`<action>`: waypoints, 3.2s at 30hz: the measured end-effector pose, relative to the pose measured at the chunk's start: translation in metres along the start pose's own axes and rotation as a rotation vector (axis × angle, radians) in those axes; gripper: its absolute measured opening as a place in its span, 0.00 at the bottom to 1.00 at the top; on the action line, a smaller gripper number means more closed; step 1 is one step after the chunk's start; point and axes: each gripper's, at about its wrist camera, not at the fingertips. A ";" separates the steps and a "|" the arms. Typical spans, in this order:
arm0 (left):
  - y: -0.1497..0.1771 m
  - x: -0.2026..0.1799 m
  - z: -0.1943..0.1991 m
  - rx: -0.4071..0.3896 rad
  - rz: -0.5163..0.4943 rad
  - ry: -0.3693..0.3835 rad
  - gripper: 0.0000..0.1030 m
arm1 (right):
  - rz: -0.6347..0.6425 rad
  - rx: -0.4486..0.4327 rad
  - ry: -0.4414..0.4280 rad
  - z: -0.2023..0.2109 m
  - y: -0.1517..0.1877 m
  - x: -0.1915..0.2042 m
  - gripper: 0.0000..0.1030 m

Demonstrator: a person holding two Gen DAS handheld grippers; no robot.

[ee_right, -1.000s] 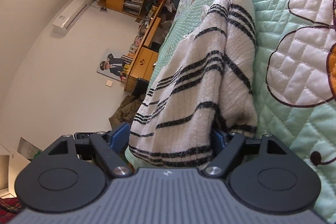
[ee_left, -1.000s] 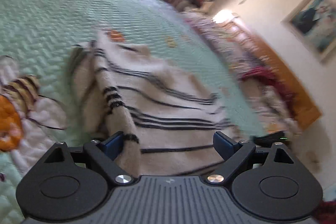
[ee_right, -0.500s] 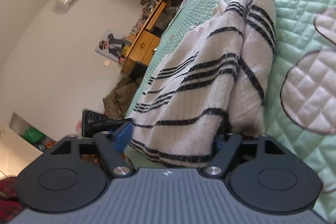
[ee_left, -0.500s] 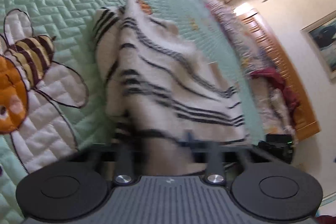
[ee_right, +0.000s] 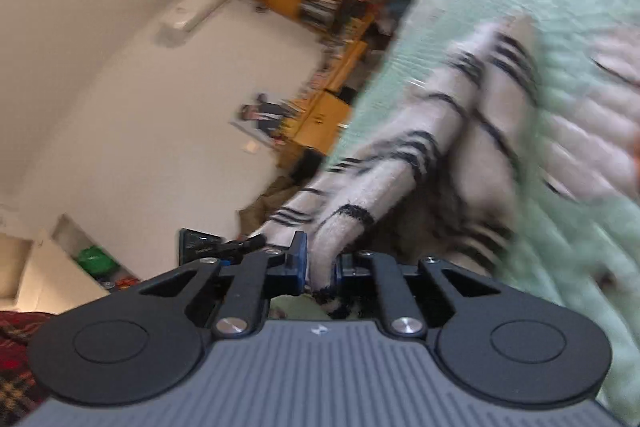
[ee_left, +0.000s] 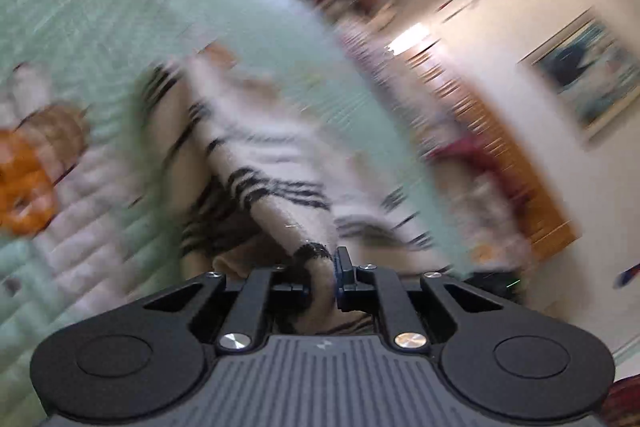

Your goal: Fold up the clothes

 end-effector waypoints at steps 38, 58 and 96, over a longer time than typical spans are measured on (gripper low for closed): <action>-0.020 -0.032 -0.049 -0.046 0.011 -0.060 0.66 | -0.019 -0.020 0.180 -0.076 -0.070 -0.025 0.39; -0.010 -0.029 -0.045 -0.042 0.007 -0.081 0.70 | 0.186 0.027 0.588 -0.151 -0.146 -0.059 0.12; -0.010 -0.033 -0.033 -0.083 0.077 -0.045 0.90 | 0.102 0.347 0.265 -0.327 -0.110 -0.049 0.61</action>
Point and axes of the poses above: each gripper's, at about its wrist camera, not at the fingertips, and z roughly against the way its jaws point, x to its left, y to its underside, and after that the axes turned 12 degrees about -y, right-handed
